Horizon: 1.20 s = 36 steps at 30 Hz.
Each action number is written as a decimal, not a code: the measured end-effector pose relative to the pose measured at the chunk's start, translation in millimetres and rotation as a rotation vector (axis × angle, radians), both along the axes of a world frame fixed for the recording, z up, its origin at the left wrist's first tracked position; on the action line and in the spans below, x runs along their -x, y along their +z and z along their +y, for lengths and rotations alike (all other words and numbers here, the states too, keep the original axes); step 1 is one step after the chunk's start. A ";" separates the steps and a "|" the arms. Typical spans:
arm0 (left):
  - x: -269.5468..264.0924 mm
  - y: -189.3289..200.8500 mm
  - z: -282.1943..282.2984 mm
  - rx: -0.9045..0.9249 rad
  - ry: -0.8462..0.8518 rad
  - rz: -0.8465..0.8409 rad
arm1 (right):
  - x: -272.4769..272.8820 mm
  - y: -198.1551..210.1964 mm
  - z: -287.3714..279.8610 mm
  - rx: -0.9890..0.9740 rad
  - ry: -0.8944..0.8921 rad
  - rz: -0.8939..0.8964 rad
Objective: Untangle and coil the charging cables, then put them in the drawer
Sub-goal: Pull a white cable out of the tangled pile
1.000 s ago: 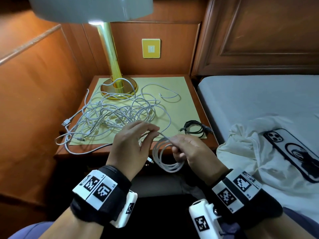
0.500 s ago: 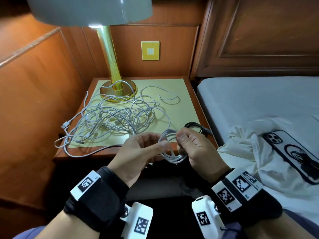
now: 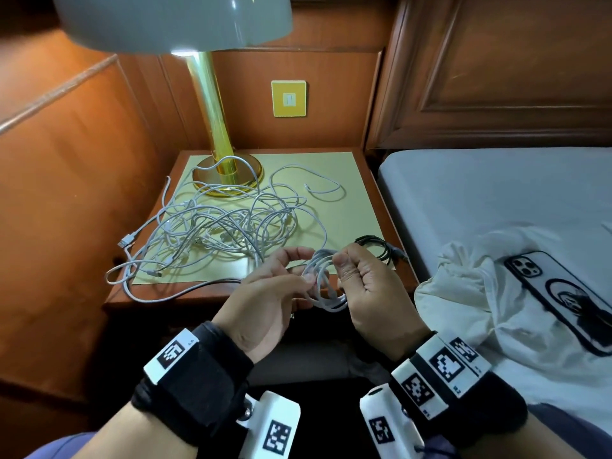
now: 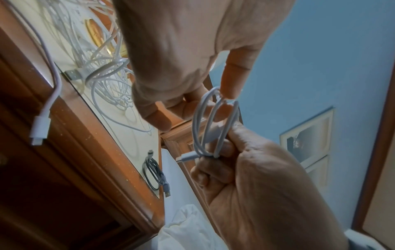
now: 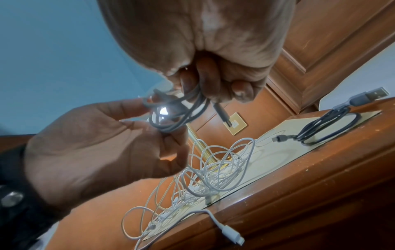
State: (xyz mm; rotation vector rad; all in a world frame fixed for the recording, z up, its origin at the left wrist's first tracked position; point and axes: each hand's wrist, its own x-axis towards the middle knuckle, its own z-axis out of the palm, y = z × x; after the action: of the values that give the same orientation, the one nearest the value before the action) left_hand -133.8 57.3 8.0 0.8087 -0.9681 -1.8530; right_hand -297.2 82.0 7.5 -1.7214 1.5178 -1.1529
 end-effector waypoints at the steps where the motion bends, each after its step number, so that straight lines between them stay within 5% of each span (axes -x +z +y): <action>1: -0.7 1.2 -1.1 -0.006 -0.019 0.030 | -1.0 0.0 0.0 0.013 -0.004 0.016; 13: 7.7 -0.8 -2.6 0.184 -0.021 -0.112 | 1.6 -3.4 -5.1 -0.062 -0.032 -0.058; 24: 2.2 -2.1 -3.2 0.041 0.006 0.001 | 3.0 2.4 -5.0 -0.052 -0.013 -0.117; 31: 5.8 -5.6 -3.8 0.268 0.122 -0.214 | 6.0 2.2 -4.8 -0.070 -0.063 -0.137; 36: 5.6 -6.6 -3.4 0.242 0.139 -0.278 | 6.2 3.3 -4.6 -0.025 -0.074 -0.093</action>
State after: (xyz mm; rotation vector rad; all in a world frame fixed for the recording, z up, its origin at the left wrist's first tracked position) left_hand -139.4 53.9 1.4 0.9734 -1.2493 -1.4949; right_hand -303.4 77.4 10.7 -1.5846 1.5438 -1.2285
